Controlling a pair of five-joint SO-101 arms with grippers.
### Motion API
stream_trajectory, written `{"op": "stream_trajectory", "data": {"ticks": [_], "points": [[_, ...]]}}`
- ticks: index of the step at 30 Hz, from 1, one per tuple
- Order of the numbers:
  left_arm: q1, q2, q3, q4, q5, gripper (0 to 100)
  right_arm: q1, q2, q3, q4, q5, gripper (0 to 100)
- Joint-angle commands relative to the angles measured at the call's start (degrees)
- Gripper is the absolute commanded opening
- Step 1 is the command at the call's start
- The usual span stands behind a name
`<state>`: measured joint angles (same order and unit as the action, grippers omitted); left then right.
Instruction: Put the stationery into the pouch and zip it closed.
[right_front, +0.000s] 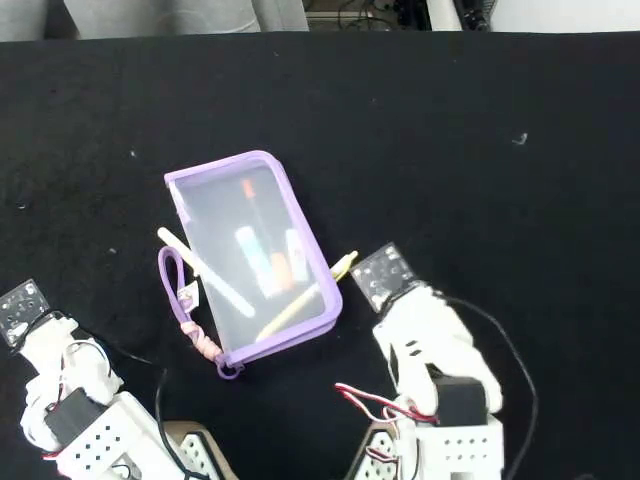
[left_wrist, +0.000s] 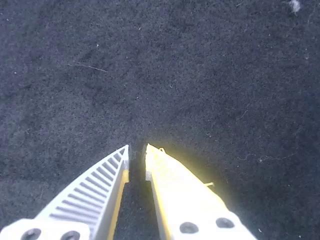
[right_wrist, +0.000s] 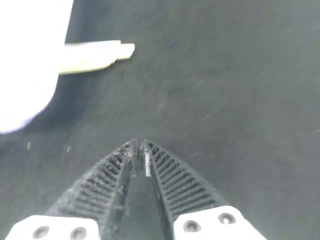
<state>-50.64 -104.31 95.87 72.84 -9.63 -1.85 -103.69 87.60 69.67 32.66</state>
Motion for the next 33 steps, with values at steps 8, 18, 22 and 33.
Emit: {"op": "stream_trajectory", "data": {"ticks": [8, 18, 22, 33], "points": [[0.4, -0.2, 1.5, 0.2, 0.6, 6, -21.2, 1.0, -19.6, 2.2, -3.3, 18.4], [0.4, -0.2, 1.5, 0.2, 0.6, 6, -41.8, 44.4, -44.3, -6.0, -19.3, 15.2], [0.4, -0.2, 1.5, 0.2, 0.6, 6, -45.2, 61.0, -58.2, -5.6, -25.4, 15.2], [0.4, -0.2, 1.5, 0.2, 0.6, 6, -50.9, 95.3, -82.1, -5.5, -36.7, 15.2]]}}
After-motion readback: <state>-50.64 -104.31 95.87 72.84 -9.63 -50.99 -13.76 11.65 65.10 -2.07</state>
